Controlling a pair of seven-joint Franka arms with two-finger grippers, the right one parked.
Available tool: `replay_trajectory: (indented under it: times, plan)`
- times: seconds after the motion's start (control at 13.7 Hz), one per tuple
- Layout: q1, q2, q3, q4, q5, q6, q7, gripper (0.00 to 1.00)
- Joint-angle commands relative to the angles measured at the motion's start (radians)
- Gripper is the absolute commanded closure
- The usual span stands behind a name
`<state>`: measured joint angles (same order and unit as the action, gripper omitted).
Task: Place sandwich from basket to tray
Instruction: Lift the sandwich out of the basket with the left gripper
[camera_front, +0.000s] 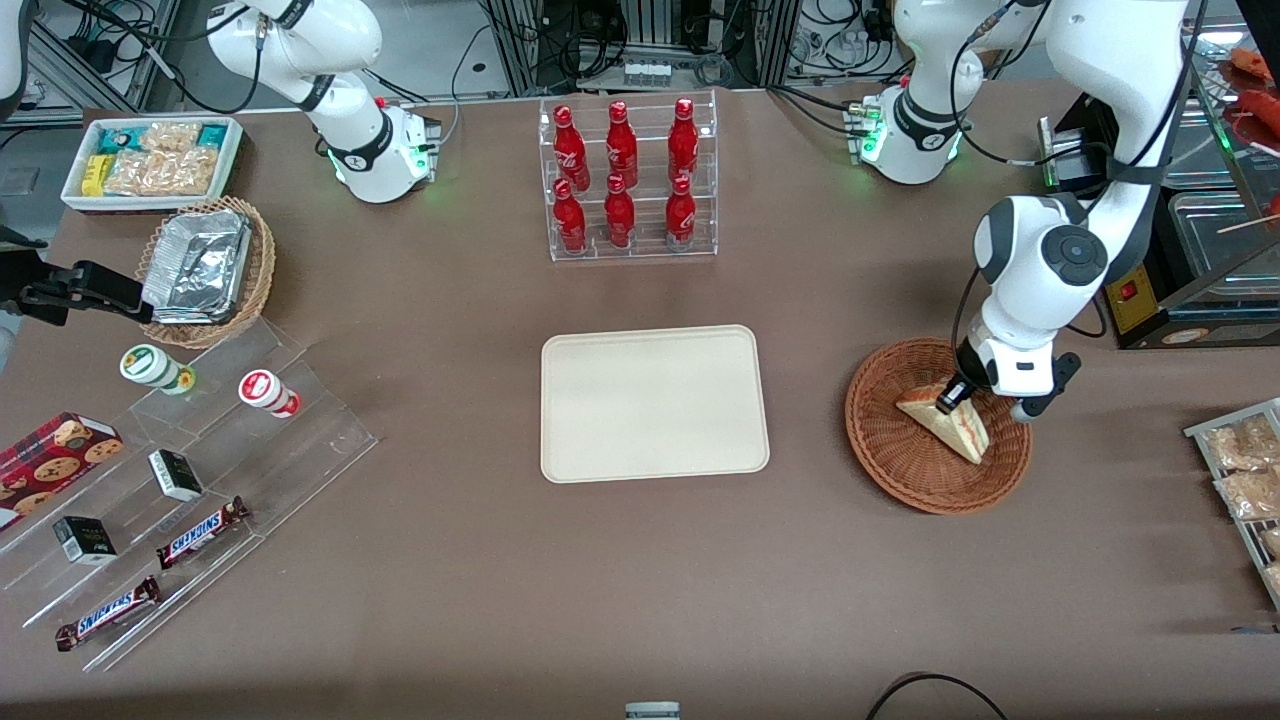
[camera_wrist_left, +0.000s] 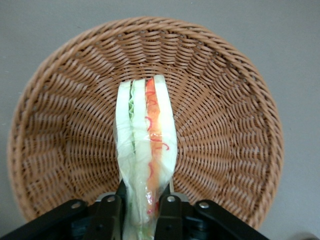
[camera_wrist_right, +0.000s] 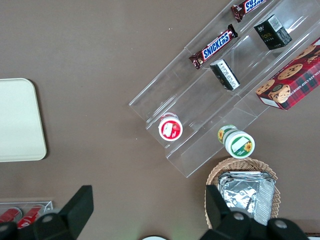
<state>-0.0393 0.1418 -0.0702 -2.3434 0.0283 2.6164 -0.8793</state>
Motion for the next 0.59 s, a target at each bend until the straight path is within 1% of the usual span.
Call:
replay_trajectory:
  times: [0.0,0.15,0.22,0.37,0.51]
  plan:
    - [-0.028,-0.115,-0.017,0.114,0.015,-0.282,-0.009,1.00]
    - [-0.071,-0.097,-0.045,0.302,0.015,-0.534,-0.009,1.00]
    - [-0.100,-0.064,-0.057,0.385,0.015,-0.602,-0.007,1.00]
    - [-0.180,0.004,-0.078,0.478,0.013,-0.637,-0.009,1.00]
    - [-0.279,0.044,-0.079,0.516,0.010,-0.633,-0.012,1.00]
